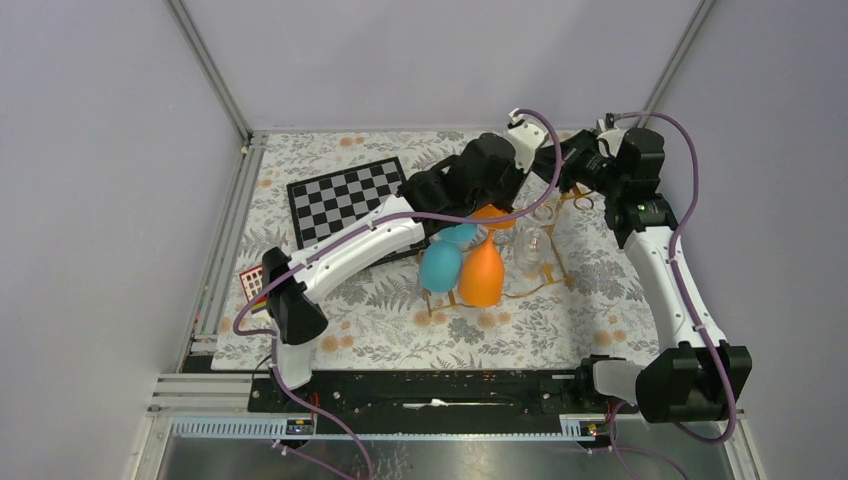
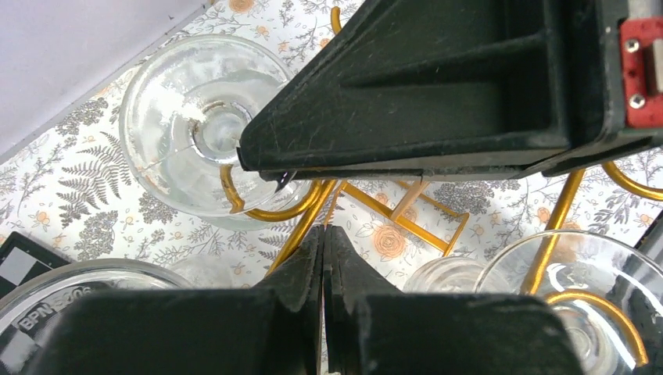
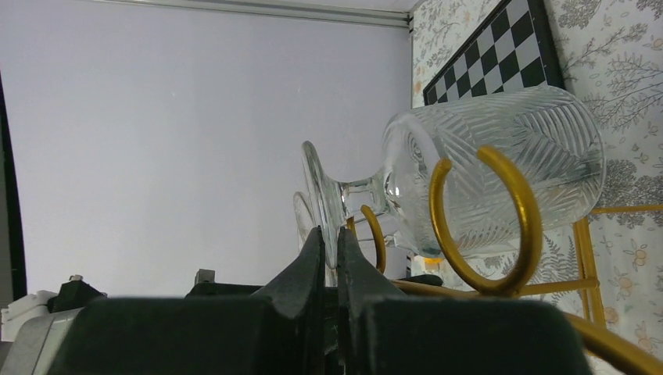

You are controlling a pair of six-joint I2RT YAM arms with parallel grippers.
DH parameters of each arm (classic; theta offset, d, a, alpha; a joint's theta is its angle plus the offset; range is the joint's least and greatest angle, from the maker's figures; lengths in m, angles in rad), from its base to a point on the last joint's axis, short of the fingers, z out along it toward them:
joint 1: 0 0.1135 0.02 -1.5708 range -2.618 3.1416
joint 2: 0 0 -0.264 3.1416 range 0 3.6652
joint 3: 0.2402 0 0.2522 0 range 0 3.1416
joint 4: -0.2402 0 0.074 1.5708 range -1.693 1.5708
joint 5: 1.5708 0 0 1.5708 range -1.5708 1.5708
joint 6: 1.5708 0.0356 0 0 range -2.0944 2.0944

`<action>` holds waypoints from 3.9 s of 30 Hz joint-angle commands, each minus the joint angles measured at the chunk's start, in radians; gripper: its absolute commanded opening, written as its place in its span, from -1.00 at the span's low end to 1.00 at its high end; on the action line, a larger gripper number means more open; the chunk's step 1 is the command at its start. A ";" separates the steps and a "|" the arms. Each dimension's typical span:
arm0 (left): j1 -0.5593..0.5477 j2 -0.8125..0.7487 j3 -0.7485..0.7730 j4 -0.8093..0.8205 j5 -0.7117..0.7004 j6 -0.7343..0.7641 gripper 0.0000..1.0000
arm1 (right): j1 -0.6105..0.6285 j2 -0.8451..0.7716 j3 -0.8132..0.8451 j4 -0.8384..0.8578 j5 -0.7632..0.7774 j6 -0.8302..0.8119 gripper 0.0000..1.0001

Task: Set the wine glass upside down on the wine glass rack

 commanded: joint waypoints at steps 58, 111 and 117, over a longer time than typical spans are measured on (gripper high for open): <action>0.084 -0.325 -0.192 0.212 -0.026 0.012 -0.87 | 0.019 0.032 0.157 -0.096 -0.170 0.085 -1.00; 0.689 -0.095 -0.468 0.229 0.544 -0.465 0.58 | -0.455 0.530 -0.322 0.880 -0.135 0.243 -1.00; 0.694 -0.009 -0.423 0.238 0.551 -0.466 0.57 | -0.471 0.567 -0.373 0.846 -0.111 0.187 -0.91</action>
